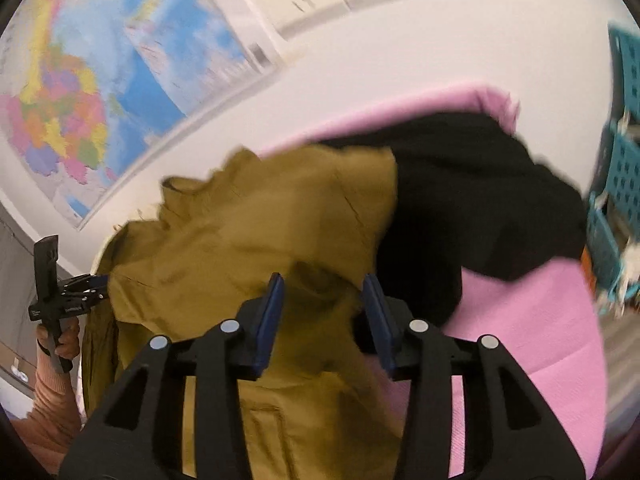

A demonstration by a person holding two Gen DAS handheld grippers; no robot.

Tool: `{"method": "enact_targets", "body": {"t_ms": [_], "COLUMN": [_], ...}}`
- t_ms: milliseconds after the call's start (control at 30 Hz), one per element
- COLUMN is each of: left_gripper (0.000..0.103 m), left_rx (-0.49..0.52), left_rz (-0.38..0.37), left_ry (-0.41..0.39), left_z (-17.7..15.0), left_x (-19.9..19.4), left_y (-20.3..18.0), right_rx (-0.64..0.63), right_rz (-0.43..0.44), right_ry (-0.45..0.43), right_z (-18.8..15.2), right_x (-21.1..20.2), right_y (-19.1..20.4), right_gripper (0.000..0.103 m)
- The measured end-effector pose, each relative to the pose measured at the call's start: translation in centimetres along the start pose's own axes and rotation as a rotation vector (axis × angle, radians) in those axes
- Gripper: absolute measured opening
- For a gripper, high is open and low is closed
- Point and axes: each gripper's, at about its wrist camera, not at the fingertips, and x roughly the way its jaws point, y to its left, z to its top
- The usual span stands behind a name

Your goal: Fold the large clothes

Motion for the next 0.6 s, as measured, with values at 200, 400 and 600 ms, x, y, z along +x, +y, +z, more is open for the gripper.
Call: {"method": "enact_targets", "body": {"t_ms": [200, 400, 600], "left_gripper": [0.060, 0.033, 0.005], "left_rx": [0.161, 0.245, 0.061], "left_rz": [-0.012, 0.083, 0.055], "left_ry": [-0.035, 0.082, 0.037], "left_z": [-1.5, -2.5, 0.3], "left_x": [-1.8, 1.2, -0.7], "left_y": [-2.2, -4.0, 1.0], "right_rx": [-0.287, -0.620, -0.699], "right_rz": [0.120, 0.100, 0.044], "right_ry": [0.062, 0.164, 0.202], "right_z": [-0.8, -4.9, -5.2], "right_x": [2.1, 7.4, 11.2], "right_y": [9.2, 17.4, 19.1], "right_gripper": [0.060, 0.062, 0.012]}}
